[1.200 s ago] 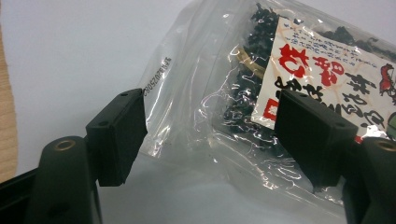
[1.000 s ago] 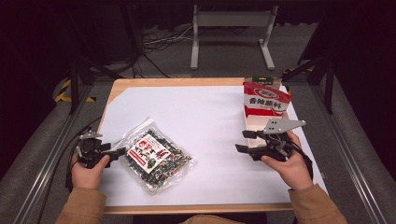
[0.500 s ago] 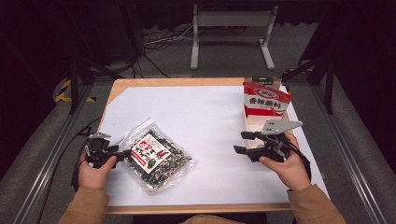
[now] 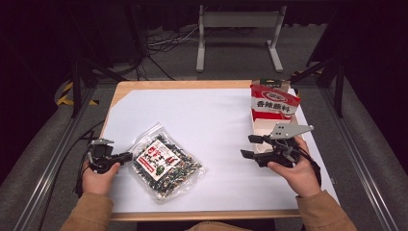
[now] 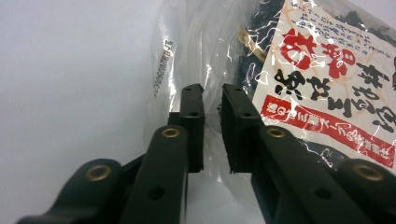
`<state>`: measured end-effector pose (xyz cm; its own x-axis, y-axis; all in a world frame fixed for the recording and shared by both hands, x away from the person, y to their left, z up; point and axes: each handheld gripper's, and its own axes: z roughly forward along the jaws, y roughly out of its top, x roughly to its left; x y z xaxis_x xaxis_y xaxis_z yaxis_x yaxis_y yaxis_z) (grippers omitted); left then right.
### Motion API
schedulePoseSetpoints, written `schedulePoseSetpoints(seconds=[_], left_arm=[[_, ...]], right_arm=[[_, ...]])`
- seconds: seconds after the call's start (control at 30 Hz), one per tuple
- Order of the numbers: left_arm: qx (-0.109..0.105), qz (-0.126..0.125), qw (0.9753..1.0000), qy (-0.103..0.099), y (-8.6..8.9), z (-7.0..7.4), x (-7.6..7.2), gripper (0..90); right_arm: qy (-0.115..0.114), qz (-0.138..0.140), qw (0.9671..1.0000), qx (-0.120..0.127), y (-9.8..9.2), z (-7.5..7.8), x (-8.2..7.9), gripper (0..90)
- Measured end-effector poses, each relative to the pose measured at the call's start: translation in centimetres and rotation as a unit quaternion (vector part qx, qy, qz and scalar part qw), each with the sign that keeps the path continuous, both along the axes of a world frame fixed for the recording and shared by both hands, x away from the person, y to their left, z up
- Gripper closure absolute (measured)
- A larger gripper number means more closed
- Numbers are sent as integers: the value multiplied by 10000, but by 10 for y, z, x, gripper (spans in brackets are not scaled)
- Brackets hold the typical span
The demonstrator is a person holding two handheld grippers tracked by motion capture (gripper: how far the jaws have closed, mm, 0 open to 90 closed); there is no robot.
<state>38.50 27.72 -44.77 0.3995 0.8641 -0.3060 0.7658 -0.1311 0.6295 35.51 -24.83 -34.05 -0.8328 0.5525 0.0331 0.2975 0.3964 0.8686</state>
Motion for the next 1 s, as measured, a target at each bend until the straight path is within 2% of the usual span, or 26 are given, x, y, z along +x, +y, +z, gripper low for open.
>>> schedulePoseSetpoints(seconds=[0.1, 0.33, 0.4, 0.47, 0.53, 0.63, 0.8, 0.93, 0.97, 1.0], left_arm=[[96, -35, 9999, -35, -1, 1, 0, 856], [55, -108, 9999, -102, -6, 4, -1, 887], [36, -156, 9997, -178, -8, 8, -2, 888], [-47, -202, 9993, -326, -12, 16, -5, 890], [-13, -250, 9985, -494, -14, 23, -7, 891], [-135, -329, 9973, -646, -16, 36, -10, 890], [-119, -434, 9943, -966, -20, 56, -17, 890], [-20, -555, 9901, -1288, -27, 72, -24, 890], [24, -638, 9877, -1426, -29, 77, -26, 891], [24, -638, 9877, -1426, -29, 77, -26, 890]], right_arm=[[11, 8, 10000, -16, 1, 0, 0, 394], [17, 2, 10000, -17, 1, -1, 0, 394], [16, 0, 10000, -12, 1, -1, 0, 395], [8, -3, 10000, -14, 1, -1, 0, 395], [7, -5, 10000, -15, 1, -1, 0, 398], [21, 1, 10000, -11, 2, 0, 0, 407], [15, 46, 10000, -2, 6, 2, -1, 454], [114, 209, 9997, 9, 10, 5, -2, 542], [138, 255, 9996, 27, 11, 5, -2, 553], [171, 322, 9993, 47, 12, 6, -3, 571]])
